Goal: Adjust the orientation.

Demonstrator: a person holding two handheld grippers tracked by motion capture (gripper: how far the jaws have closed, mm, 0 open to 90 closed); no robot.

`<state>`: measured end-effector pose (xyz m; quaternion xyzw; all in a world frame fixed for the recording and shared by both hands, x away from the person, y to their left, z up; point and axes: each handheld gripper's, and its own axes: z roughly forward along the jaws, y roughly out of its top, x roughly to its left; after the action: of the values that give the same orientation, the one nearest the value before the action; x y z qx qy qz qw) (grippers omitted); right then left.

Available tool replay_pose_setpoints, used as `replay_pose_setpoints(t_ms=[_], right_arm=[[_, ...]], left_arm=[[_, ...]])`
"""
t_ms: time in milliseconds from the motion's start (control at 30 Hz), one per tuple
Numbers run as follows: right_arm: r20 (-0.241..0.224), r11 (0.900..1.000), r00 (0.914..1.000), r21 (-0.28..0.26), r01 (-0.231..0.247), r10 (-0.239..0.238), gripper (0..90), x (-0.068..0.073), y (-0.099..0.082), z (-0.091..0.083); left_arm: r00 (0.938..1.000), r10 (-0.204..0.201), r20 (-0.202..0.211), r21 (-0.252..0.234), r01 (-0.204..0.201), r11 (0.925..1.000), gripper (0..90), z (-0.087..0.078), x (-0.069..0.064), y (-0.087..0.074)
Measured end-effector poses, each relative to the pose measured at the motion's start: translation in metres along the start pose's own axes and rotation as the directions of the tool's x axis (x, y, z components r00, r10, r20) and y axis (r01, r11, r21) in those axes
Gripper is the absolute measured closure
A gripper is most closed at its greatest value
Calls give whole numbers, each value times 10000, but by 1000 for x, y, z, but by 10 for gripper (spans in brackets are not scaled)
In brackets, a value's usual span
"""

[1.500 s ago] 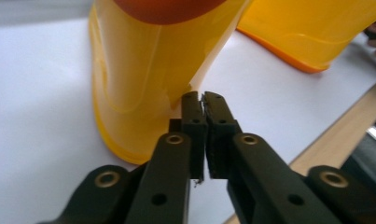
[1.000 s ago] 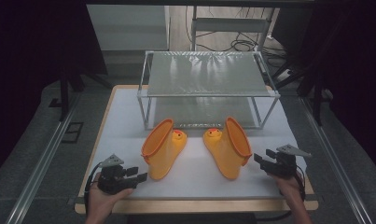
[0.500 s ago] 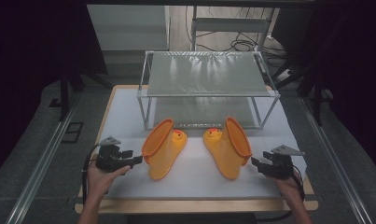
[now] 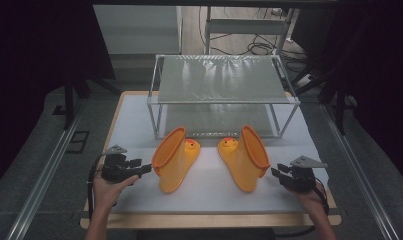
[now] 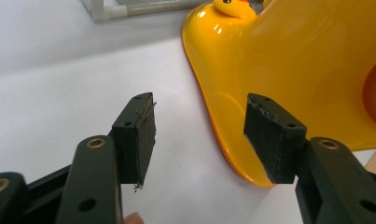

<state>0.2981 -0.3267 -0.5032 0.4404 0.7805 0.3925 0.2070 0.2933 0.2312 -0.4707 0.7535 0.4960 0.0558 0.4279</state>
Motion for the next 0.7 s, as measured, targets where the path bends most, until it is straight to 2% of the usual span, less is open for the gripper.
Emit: replay_pose_setpoints(t_ms=[67, 100, 133, 200, 367, 433, 467, 533, 567, 600, 667, 700], right_arm=[[-146, 9999, 9998, 11, 149, -149, 759, 2, 1, 0], [-146, 9999, 9998, 11, 149, -149, 759, 2, 1, 0], [-338, 9994, 9989, 118, 327, -323, 826, 5, 3, 2], [-529, 9984, 9974, 254, 508, -494, 873, 7, 4, 4], [-900, 9947, 9929, 590, 838, -783, 896, 12, 7, 10], [-1248, 9920, 9877, 714, 1039, -945, 897, 16, 9, 13], [-1248, 9920, 9877, 714, 1039, -945, 897, 16, 9, 13], [-1493, 9857, 9801, 863, 1449, -1310, 898, 23, 9, 18], [-1493, 9857, 9801, 863, 1449, -1310, 898, 23, 9, 18], [-1624, 9835, 9765, 892, 1573, -1415, 898, 26, 9, 19], [-1953, 9777, 9650, 812, 1939, -1752, 897, 33, 12, 21], [-1946, 9730, 9611, 829, 2154, -1962, 897, 37, 13, 22]], left_arm=[[10000, 18, -12, -49, -18, 10000, 426, -1, -1, 1], [10000, 20, -2, -66, -20, 10000, 426, -2, -1, 3], [10000, 39, -16, -85, -39, 10000, 426, -2, -1, 5], [10000, 84, 11, -82, -83, 9999, 427, -1, -3, 6], [9998, 191, -22, 7, -191, 9998, 426, 1, -5, 7], [9993, 270, -277, -212, -276, 9994, 437, -1, -7, 7], [9993, 270, -277, -212, -276, 9994, 437, -1, -7, 7], [9988, 354, -326, -236, -362, 9991, 435, -2, -8, 8], [9990, 334, -291, -293, -342, 9990, 435, -3, -9, 8], [9991, 311, -287, -319, -320, 9990, 434, -4, -9, 8], [9992, 289, -273, -340, -298, 9990, 434, -5, -8, 8], [9993, 277, -269, -346, -286, 9990, 434, -5, -8, 8]])
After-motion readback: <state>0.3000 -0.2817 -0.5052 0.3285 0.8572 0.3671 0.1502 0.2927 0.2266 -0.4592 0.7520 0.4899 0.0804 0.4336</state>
